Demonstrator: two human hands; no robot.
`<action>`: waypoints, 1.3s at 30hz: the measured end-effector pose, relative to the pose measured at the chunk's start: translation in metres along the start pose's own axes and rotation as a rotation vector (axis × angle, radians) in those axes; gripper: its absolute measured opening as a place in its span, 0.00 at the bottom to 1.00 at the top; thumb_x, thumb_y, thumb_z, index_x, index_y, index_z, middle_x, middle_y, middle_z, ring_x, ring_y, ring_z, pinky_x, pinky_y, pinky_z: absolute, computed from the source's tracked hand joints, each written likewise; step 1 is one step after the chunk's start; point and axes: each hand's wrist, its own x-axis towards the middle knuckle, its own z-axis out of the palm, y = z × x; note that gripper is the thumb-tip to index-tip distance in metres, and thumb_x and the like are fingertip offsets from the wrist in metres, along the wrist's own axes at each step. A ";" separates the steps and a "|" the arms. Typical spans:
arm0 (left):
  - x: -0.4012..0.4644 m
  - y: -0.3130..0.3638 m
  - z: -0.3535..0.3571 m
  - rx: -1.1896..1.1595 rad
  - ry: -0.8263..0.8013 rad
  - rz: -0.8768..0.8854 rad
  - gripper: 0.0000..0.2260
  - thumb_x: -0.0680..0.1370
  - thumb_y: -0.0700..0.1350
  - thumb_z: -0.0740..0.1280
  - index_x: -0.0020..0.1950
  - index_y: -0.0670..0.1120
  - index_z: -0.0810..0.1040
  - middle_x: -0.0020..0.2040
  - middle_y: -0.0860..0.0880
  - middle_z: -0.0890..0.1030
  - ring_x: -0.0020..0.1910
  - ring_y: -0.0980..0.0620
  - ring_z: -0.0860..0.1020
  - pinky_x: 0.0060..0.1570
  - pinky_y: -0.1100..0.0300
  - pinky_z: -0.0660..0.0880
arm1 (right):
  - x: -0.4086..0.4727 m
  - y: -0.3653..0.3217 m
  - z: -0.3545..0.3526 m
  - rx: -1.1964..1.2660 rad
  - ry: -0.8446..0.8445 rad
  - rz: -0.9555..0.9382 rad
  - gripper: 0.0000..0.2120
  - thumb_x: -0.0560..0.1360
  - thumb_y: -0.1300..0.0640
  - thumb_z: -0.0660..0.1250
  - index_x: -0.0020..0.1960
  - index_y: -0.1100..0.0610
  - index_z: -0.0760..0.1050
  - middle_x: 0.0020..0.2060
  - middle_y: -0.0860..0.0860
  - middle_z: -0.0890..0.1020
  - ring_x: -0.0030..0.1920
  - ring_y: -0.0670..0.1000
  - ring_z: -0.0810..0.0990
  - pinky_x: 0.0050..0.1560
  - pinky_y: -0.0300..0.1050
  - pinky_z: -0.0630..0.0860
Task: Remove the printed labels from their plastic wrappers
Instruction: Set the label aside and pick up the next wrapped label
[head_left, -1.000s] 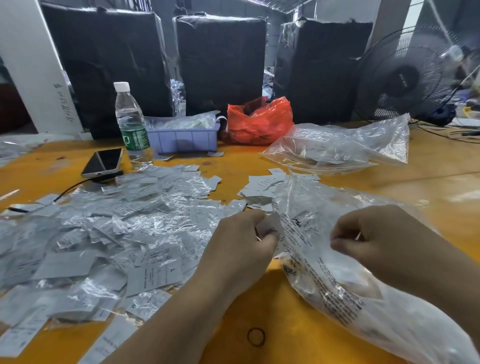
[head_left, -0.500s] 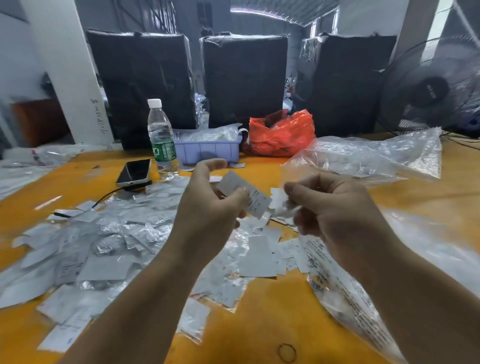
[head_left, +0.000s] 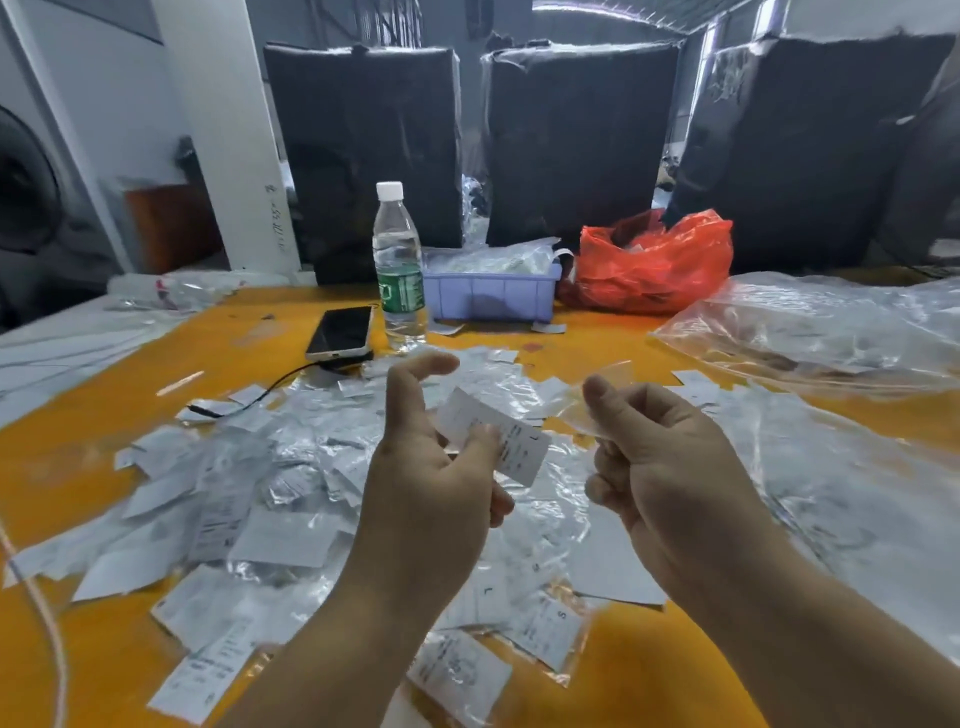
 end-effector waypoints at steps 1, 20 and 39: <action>-0.001 0.000 0.002 -0.011 -0.012 -0.011 0.20 0.80 0.40 0.65 0.52 0.69 0.66 0.31 0.51 0.81 0.25 0.53 0.79 0.26 0.66 0.75 | 0.000 0.001 0.000 -0.005 -0.004 -0.012 0.12 0.68 0.49 0.72 0.35 0.54 0.71 0.23 0.48 0.65 0.22 0.47 0.64 0.25 0.40 0.69; -0.009 0.001 0.012 -0.144 -0.028 -0.068 0.06 0.77 0.39 0.70 0.48 0.50 0.79 0.40 0.47 0.81 0.38 0.52 0.82 0.31 0.63 0.78 | -0.010 0.003 0.006 0.081 -0.052 -0.062 0.14 0.62 0.59 0.74 0.44 0.59 0.73 0.32 0.54 0.80 0.25 0.48 0.74 0.30 0.43 0.78; -0.002 0.002 -0.001 -0.277 0.066 -0.110 0.11 0.77 0.37 0.70 0.44 0.54 0.81 0.41 0.49 0.82 0.39 0.53 0.83 0.32 0.58 0.80 | -0.008 -0.009 -0.002 -0.071 -0.124 0.064 0.09 0.63 0.50 0.72 0.31 0.55 0.81 0.28 0.50 0.71 0.28 0.47 0.69 0.27 0.39 0.73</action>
